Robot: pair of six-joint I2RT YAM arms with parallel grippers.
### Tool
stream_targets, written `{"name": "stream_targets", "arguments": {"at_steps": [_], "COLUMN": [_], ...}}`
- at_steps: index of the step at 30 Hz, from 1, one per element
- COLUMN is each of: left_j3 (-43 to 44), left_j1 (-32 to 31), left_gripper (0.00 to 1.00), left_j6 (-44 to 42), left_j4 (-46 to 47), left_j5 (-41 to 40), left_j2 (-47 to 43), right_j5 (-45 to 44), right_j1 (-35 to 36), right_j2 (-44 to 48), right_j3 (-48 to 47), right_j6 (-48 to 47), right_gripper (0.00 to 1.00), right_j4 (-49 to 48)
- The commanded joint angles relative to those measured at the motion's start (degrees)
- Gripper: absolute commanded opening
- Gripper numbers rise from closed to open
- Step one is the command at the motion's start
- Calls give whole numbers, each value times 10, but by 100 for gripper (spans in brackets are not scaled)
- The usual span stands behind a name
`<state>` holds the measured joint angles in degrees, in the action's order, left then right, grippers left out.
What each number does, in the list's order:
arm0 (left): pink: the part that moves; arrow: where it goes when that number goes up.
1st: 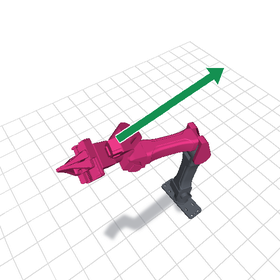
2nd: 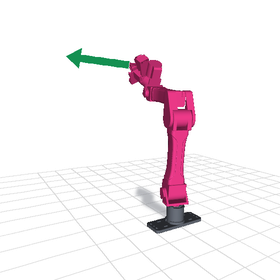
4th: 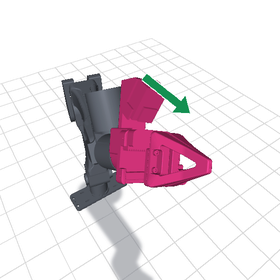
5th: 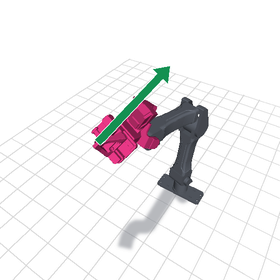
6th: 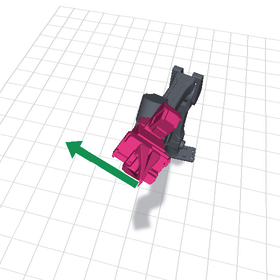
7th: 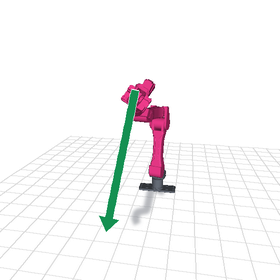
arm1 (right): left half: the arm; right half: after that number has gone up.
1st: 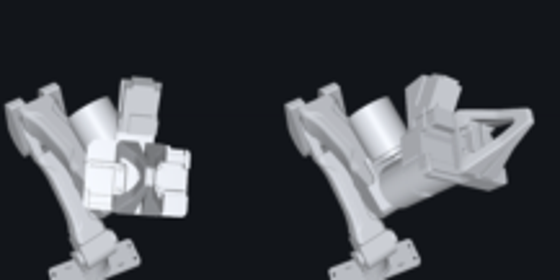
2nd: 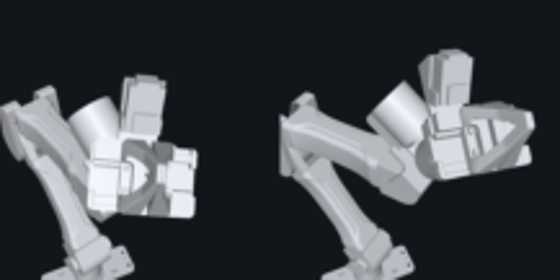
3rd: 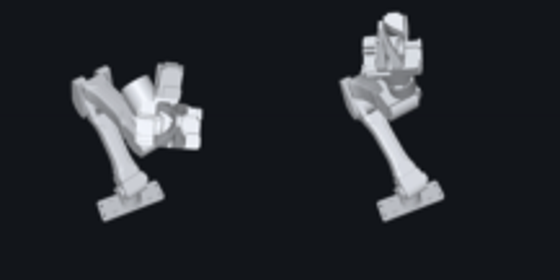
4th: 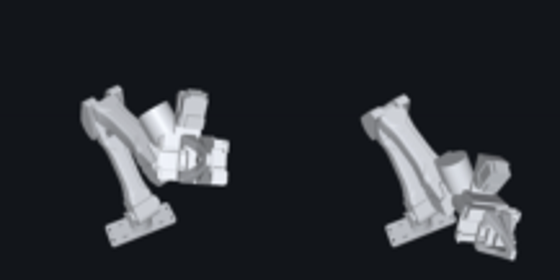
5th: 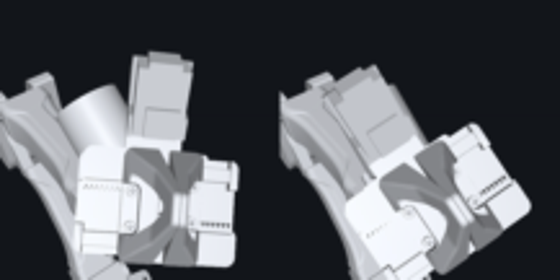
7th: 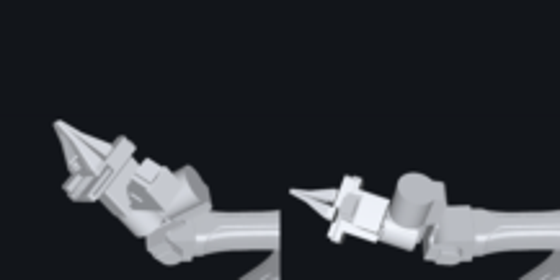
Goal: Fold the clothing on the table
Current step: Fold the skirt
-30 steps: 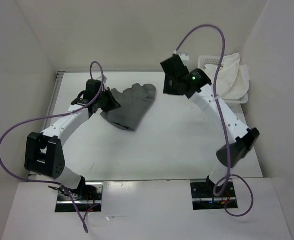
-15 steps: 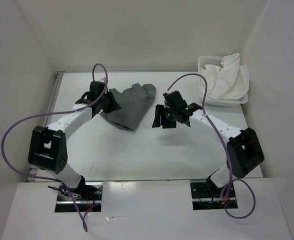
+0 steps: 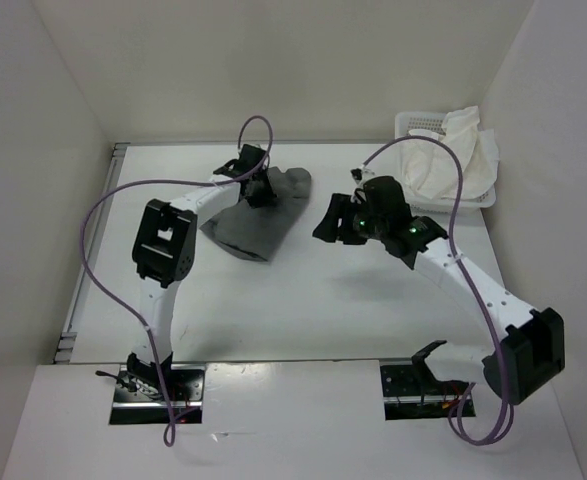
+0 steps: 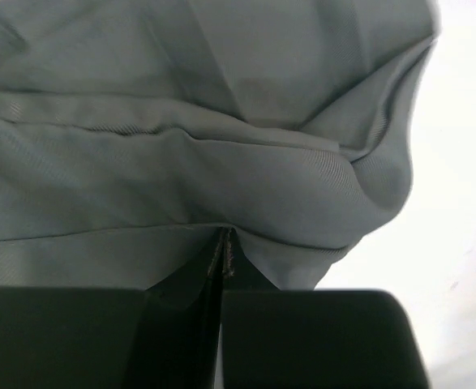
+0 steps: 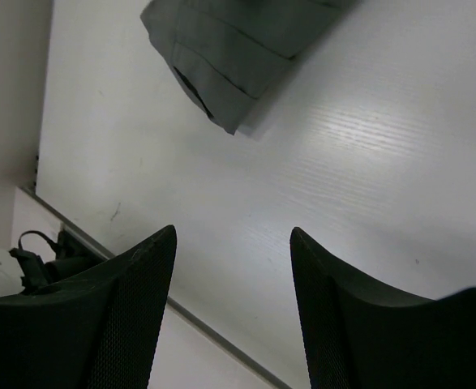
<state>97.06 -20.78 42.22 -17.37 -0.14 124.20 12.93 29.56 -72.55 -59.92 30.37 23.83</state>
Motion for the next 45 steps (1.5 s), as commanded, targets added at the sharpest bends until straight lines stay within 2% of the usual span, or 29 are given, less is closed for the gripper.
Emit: {"name": "stream_targets", "arguments": {"at_steps": [1, 8, 10, 15, 19, 20, 22, 24, 29, 34, 35, 38, 39, 41, 45], "left_j3": [72, 101, 90, 14, -87, -135, -176, -203, -201, -189, -189, -212, -223, -251, -274], "left_j1": [-17, -67, -85, -142, -181, -182, -182, -182, -163, -150, -150, -145, -145, -145, -131], "left_gripper": [0, 0, 0, 0, 0, 0, 0, 0, 1, 10, 24, 43, 47, 51, 52], "left_j6": [-20, -88, -104, -140, -147, -147, -125, -111, -93, -93, -87, -81, -76, -69, -63], "left_j4": [-77, -163, -180, -185, -171, -163, -137, -137, -153, -159, -164, -141, -135, -123, -116], "left_j5": [-18, -32, -32, -32, -17, -17, -22, -33, -64, -70, -70, -76, -76, -76, -70], "left_j2": [42, 89, 95, 65, 12, -1, -42, -81, -177, -294, -308, -378, -391, -420, -433], "right_j5": [8, 49, 61, 85, 85, 85, 85, 85, 111, 126, 132, 143, 138, 138, 138], "right_j1": [-24, -120, -150, -170, -170, -170, -170, -170, -170, -165, -148, -108, -94, -58, -28], "right_j2": [43, 122, 134, 135, 123, 123, 117, 110, 78, 26, 15, -38, -64, -88, -138], "right_j3": [9, 27, 27, 32, 51, 51, 62, 62, 74, 68, 67, 55, 55, 42, 9], "right_j6": [-1, -12, -23, -29, -29, -29, -29, -29, -29, -34, -41, -46, -46, -46, -46], "right_gripper": [64, 65, 65, 66, 66, 66, 66, 66, 66, 66, 66, 66, 66, 66, 66], "right_j4": [6, 23, 28, 45, 39, 39, 33, 33, 33, 33, 33, 27, 27, 21, 2]}}
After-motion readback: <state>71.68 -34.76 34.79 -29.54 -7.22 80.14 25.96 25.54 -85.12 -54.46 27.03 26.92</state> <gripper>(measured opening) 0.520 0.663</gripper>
